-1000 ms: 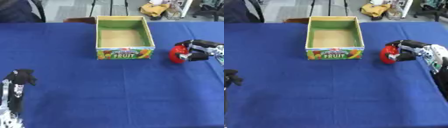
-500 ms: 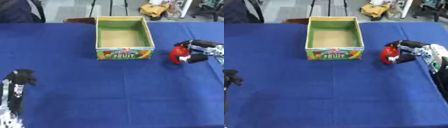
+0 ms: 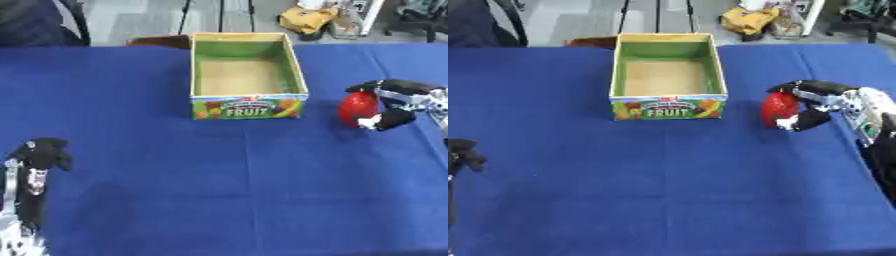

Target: Pick up objects on the table and place them in the box.

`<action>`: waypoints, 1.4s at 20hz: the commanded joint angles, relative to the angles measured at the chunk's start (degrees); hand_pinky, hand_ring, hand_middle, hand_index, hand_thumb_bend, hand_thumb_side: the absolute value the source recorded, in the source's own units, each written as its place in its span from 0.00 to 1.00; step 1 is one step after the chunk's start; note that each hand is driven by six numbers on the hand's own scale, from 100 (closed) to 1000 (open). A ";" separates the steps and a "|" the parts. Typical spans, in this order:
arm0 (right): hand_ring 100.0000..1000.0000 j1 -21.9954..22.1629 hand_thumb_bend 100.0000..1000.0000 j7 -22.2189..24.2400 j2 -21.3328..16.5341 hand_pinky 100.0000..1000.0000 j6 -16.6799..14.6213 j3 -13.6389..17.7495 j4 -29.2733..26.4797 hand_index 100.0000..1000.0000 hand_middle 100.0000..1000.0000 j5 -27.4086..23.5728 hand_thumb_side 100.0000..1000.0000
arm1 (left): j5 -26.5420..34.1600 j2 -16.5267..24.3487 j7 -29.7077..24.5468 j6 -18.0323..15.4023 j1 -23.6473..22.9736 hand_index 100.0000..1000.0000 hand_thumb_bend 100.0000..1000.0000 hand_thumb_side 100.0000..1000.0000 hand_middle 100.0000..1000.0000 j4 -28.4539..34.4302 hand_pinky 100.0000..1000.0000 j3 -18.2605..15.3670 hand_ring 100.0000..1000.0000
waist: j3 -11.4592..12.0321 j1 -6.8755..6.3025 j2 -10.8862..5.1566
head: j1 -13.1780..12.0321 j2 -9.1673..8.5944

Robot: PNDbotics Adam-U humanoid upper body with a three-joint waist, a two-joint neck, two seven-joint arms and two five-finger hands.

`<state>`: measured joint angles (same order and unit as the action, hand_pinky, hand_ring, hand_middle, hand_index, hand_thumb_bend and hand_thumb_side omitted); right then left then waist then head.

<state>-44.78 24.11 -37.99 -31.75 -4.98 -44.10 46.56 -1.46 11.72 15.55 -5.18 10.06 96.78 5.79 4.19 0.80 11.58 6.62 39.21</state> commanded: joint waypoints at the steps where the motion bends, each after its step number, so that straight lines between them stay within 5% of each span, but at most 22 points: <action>1: 0.30 0.52 0.00 0.52 -0.20 0.01 0.40 -0.59 0.06 0.96 0.70 0.07 0.28 | 0.29 0.79 -0.03 -0.02 0.26 0.50 0.95 0.80 0.32 0.79 0.52 0.05 0.27 | -0.18 -0.23 -0.53 | 0.13 -0.05; 8: 0.24 0.44 0.00 -0.36 0.18 0.00 0.36 -0.55 -1.00 0.91 0.52 -0.81 0.11 | 0.32 0.79 0.02 -0.02 0.27 0.50 0.95 0.80 0.32 0.78 0.52 0.00 0.27 | -0.28 -0.27 -0.51 | 0.24 0.03; 12: 0.20 0.02 0.00 -0.83 0.15 0.00 0.27 -0.66 -2.37 0.87 0.43 -1.82 0.10 | 0.31 0.77 0.00 -0.04 0.25 0.50 0.95 0.80 0.32 0.73 0.52 0.03 0.27 | -0.33 -0.16 -0.59 | 0.30 0.07; 28: 0.17 -4.61 0.00 1.56 -1.63 0.00 1.05 -1.42 -8.28 0.86 0.40 -7.34 0.08 | 0.14 1.17 0.03 -0.18 -0.16 0.50 0.95 0.79 0.32 0.46 0.52 0.03 0.27 | -0.47 0.93 -1.64 | 0.13 0.43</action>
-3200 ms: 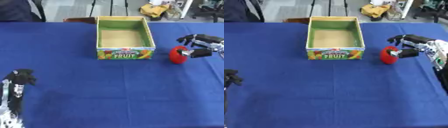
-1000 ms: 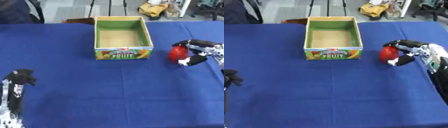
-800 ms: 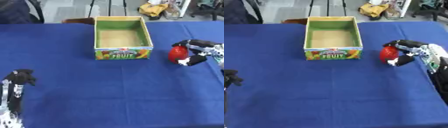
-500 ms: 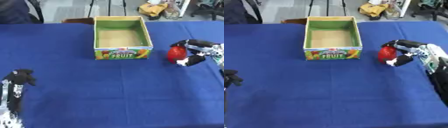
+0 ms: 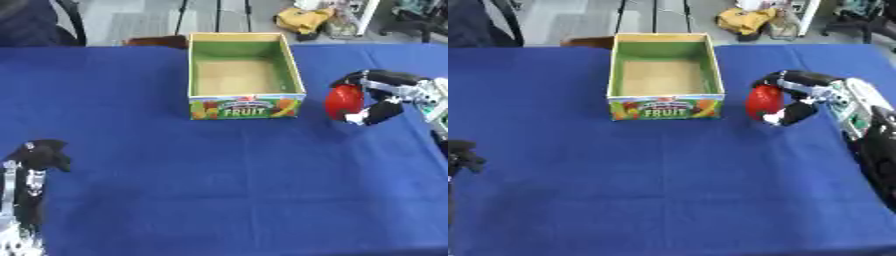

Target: Pick up objects on the table and place them in the box.

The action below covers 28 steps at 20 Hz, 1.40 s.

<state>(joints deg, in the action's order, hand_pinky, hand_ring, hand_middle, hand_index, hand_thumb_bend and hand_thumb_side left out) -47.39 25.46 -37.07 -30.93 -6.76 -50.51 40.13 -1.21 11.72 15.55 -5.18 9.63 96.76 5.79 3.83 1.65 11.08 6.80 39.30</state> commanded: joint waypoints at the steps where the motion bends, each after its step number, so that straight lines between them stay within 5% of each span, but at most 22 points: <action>1: 0.17 -2.56 0.00 0.23 -2.59 0.00 0.36 0.41 -2.13 0.86 0.40 -1.00 0.08 | -0.12 1.21 0.01 -0.19 0.24 0.50 0.95 0.79 0.32 0.47 0.52 0.05 0.27 | -0.08 0.17 -1.24 | -0.04 0.36; 14: 0.17 -12.54 0.00 -1.20 3.11 0.00 0.93 2.22 0.84 0.85 0.41 3.64 0.05 | -0.04 1.41 -0.58 -0.13 0.29 0.50 0.95 0.79 0.31 0.42 0.52 0.65 0.27 | 2.43 0.56 -2.02 | 0.64 -0.17; 28: 0.17 -17.34 0.00 -5.25 13.11 0.00 5.64 5.77 9.22 0.85 0.42 14.71 0.04 | 0.48 0.56 -1.92 -0.05 2.05 0.50 0.96 0.79 0.31 0.83 0.52 1.91 0.27 | 7.59 0.13 -0.35 | 2.91 -2.29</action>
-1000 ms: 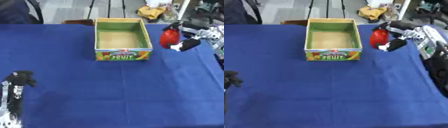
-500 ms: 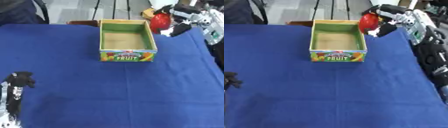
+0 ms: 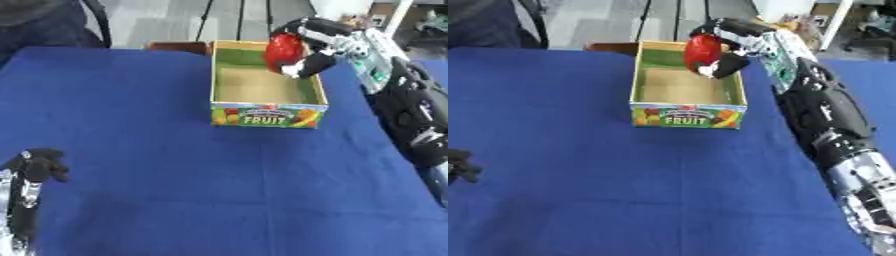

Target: Pick up objects on the table and place them in the box.

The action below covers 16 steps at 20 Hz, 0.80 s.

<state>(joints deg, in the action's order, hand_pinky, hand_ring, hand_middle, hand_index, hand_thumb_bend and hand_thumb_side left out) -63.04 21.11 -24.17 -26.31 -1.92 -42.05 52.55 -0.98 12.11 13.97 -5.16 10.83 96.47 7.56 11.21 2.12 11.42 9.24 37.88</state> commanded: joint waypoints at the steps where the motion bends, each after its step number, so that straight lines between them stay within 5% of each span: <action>1: 0.18 -1.63 0.00 -1.31 0.62 0.00 1.39 1.06 1.24 0.86 0.43 3.29 0.04 | 0.27 0.10 -0.40 -0.05 0.98 0.50 0.96 0.79 0.31 1.17 0.52 0.19 0.27 | 0.53 -0.42 -0.51 | 0.56 -0.99; 4: 0.27 -1.30 0.00 -2.54 1.47 0.00 1.94 1.15 2.01 0.89 0.57 6.32 0.06 | 0.35 -0.05 -0.48 0.00 1.12 0.50 0.96 0.79 0.31 1.25 0.52 0.21 0.27 | 1.19 -0.59 -0.10 | 0.65 -1.12; 7: 0.45 -0.82 0.00 -3.49 1.96 0.19 1.85 1.07 2.44 0.94 0.78 9.11 0.12 | 0.40 -0.17 -0.45 0.02 1.20 0.50 0.96 0.80 0.31 1.31 0.52 0.17 0.27 | 1.43 -0.69 0.21 | 0.57 -1.00; 8: 0.48 -0.70 0.00 -3.73 2.01 0.25 1.70 1.08 2.45 0.95 0.81 9.68 0.23 | 0.41 -0.21 -0.44 0.02 1.20 0.50 0.96 0.80 0.31 1.31 0.52 0.15 0.27 | 1.43 -0.71 0.26 | 0.52 -0.94; 12: 0.57 -0.32 0.00 -5.39 1.73 0.37 0.78 0.96 1.51 0.96 0.85 10.68 0.41 | 0.39 -0.27 -0.38 -0.02 1.17 0.50 0.96 0.80 0.31 1.27 0.52 0.08 0.27 | 1.04 -0.67 0.30 | 0.36 -0.78; 16: 0.58 0.12 0.00 -7.50 0.95 0.38 0.19 0.75 0.12 0.97 0.86 10.63 0.57 | 0.33 -0.29 -0.25 -0.09 1.00 0.50 0.96 0.80 0.31 1.15 0.52 -0.05 0.27 | 0.49 -0.51 0.05 | 0.14 -0.81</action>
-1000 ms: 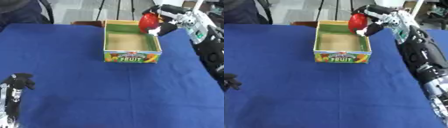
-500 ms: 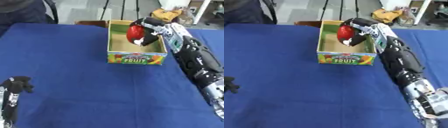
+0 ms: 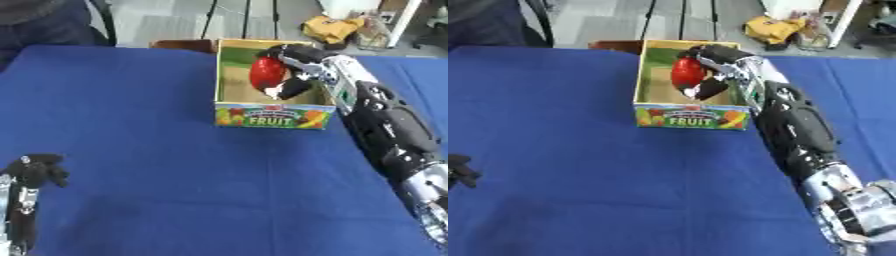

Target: Pick up objects on the table and place them in the box.

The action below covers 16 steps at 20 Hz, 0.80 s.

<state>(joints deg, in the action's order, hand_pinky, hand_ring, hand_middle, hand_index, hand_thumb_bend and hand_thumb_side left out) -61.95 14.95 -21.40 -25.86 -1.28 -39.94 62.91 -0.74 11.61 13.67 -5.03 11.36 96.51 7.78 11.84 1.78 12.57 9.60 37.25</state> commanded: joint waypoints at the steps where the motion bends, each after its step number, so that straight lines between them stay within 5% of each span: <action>1: 0.58 -0.88 0.00 -1.81 -2.04 0.39 -0.27 0.09 -2.33 0.97 0.85 0.16 0.61 | 0.08 0.23 0.08 -0.23 0.42 0.50 0.96 0.80 0.31 1.08 0.52 -0.30 0.27 | -0.30 -0.10 -1.18 | -0.27 -0.19; 7: 0.60 -0.65 0.00 -3.03 -3.03 0.42 -0.38 -0.27 -4.16 0.96 0.85 -0.91 0.74 | -0.04 0.27 0.23 -0.39 0.27 0.50 0.96 0.79 0.31 0.86 0.52 -0.41 0.27 | -1.31 0.29 -1.61 | -0.40 -0.27; 16: 0.62 -0.50 0.00 -2.75 -3.43 0.44 -0.63 -0.74 -4.75 0.97 0.86 -0.41 0.72 | -0.15 0.32 0.33 -0.46 0.10 0.50 0.96 0.79 0.31 0.72 0.52 -0.52 0.27 | -1.68 0.40 -2.10 | -0.66 -0.45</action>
<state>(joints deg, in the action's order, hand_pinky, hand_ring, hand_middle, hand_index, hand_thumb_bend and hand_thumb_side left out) -61.47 12.27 -22.97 -26.39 -2.16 -43.26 62.40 -0.76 11.61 13.93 -5.29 11.10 96.47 7.58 10.24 2.39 11.57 9.13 37.20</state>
